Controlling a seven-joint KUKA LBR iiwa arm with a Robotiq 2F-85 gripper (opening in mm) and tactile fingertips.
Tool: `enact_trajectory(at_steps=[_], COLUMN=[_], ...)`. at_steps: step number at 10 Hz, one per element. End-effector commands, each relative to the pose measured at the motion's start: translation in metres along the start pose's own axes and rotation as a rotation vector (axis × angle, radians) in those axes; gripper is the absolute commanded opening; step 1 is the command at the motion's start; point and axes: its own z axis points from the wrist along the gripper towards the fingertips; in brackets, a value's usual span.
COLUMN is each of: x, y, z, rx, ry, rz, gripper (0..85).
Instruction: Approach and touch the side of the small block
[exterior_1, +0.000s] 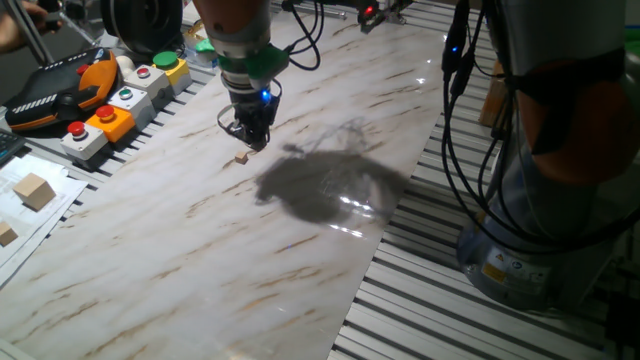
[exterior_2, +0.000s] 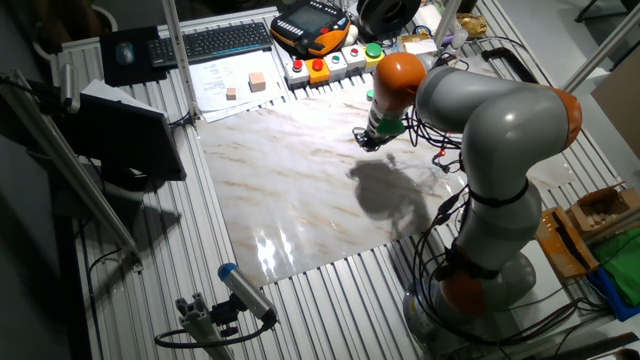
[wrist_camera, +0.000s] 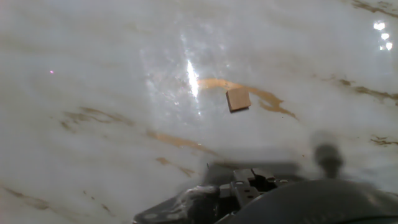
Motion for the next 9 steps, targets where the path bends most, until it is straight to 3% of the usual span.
enact_trajectory(at_steps=[1, 3, 5, 6, 9], x=[0.0, 0.0, 0.0, -0.002, -0.01], y=[0.0, 0.0, -0.001, -0.003, -0.003], z=[0.0, 0.0, -0.003, -0.007, 0.002], rx=[0.005, 0.0, -0.001, 0.015, 0.0], ry=[-0.012, -0.037, -0.031, -0.034, -0.037], rz=[-0.009, -0.062, -0.087, -0.104, -0.124], gripper=[0.7, 0.7, 0.7, 0.7, 0.7])
